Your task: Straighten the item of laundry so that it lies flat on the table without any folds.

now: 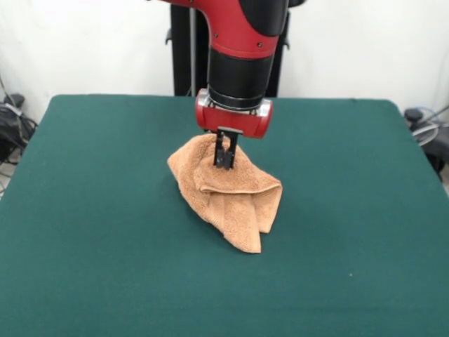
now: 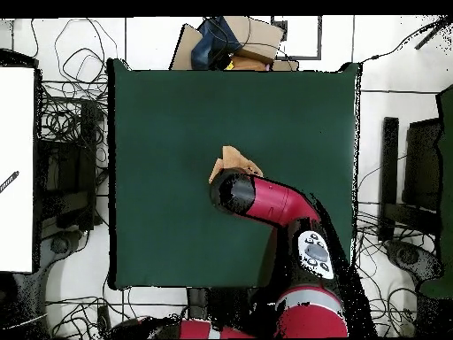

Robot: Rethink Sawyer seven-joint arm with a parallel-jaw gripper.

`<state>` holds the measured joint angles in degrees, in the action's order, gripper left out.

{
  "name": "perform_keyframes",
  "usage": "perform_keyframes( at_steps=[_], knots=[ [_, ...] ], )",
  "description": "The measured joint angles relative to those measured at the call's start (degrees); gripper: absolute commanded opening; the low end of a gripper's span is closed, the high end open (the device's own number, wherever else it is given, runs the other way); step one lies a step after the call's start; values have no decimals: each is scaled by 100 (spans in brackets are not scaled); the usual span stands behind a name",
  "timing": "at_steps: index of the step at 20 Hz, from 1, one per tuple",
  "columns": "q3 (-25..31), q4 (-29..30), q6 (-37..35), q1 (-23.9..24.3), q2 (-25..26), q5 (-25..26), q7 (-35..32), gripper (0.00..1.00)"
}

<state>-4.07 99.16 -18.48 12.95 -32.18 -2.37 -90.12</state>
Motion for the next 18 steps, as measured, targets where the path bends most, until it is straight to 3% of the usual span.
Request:
perform_keyframes(
  at_steps=[8,9,18],
  knots=[
    [-1,1,1,0,-1,0,0,0],
    [-1,1,1,0,-1,0,0,100],
    [-1,13,21,15,-1,0,0,100]
  ],
)
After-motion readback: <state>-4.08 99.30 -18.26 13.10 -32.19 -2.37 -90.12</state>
